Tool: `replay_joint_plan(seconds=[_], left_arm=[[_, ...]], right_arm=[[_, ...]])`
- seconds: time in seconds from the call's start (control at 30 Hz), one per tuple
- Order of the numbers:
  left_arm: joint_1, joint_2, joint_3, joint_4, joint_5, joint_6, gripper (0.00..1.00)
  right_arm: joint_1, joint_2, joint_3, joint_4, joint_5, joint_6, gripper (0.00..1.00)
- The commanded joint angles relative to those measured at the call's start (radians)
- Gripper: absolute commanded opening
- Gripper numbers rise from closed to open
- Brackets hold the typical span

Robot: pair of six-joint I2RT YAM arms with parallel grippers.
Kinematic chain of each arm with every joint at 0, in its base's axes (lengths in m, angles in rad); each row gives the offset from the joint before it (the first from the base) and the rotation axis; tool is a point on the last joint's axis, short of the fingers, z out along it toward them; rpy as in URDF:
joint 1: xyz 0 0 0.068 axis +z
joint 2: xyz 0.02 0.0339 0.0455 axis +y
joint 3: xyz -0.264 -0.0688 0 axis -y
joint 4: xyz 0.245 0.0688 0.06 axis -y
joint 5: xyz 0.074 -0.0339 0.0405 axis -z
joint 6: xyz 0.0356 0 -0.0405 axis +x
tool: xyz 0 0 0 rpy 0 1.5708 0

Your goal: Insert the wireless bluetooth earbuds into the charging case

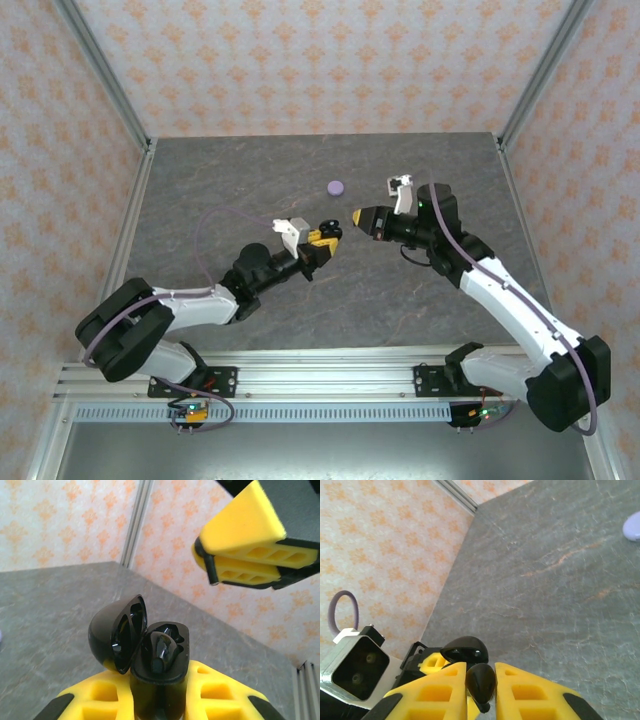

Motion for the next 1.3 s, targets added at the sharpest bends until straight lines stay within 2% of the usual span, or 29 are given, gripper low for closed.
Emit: replay_joint_plan(seconds=[0.0,0.57,1.27], left_arm=[[-0.013,0.009,0.054,0.066,0.006,-0.010,0.13],[-0.041,-0.012,0.143,-0.128,0.007,0.009,0.13],[-0.041,-0.038,0.143,-0.113,0.022,0.009,0.13]], right_arm=[[0.001,-0.029,0.034,0.097,0.006,0.008,0.19],[0.070,-0.037,0.056,0.103,0.073,-0.070,0.20],[0.094,0.000,0.059,0.078,0.076,-0.096,0.21]])
